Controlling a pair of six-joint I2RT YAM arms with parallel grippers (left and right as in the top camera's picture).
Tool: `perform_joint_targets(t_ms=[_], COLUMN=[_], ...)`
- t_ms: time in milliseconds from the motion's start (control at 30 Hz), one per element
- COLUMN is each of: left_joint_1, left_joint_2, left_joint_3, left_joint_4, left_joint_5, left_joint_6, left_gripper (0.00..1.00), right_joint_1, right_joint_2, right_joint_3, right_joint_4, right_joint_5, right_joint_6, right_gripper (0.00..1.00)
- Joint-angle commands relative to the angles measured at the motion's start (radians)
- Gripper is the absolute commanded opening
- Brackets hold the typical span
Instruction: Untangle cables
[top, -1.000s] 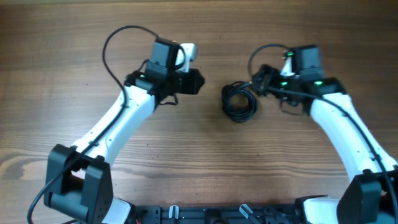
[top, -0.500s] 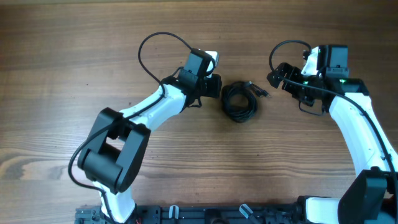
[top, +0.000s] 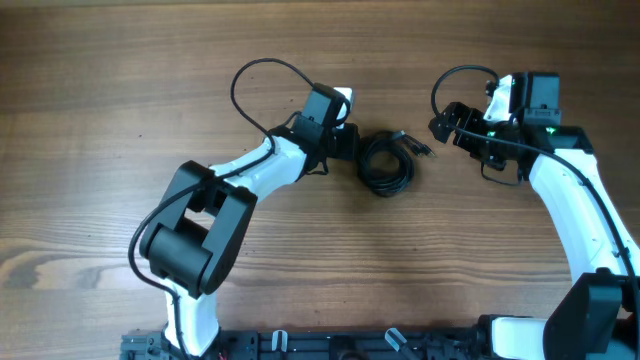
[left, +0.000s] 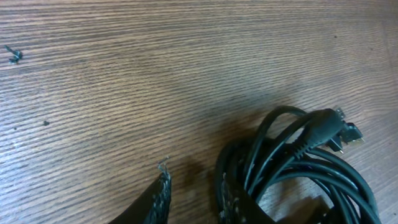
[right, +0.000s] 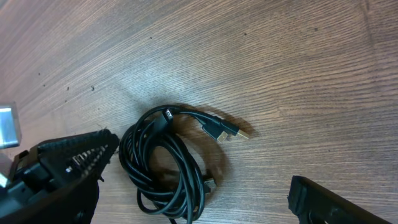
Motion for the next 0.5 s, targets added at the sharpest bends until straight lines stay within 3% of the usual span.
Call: perform_joint_targets(t_ms=[0, 167, 300, 467], left_joint_1=[-0.008, -0.008, -0.008, -0.007], left_joint_2=[0.026, 0.032, 0.031, 0.031], left_joint_3=[0.009, 0.009, 0.01, 0.01], left_joint_4=[0.014, 0.059, 0.109, 0.05], left_joint_5=[0.013, 0.023, 0.161, 0.163], left_joint_6=[0.009, 0.009, 0.071, 0.119], left_gripper=[0.29, 0.33, 0.35, 0.32], right_joint_1=[0.001, 0.001, 0.001, 0.002], right_joint_2=[-0.009, -0.009, -0.009, -0.009], right_joint_3=[0.006, 0.006, 0.006, 0.006], right_joint_4=[-0.001, -0.001, -0.002, -0.001], right_joint_5=[-0.015, -0.015, -0.015, -0.016], right_joint_6=[-0.021, -0.021, -0.021, -0.02], right_gripper=[1.0, 1.0, 1.0, 1.0])
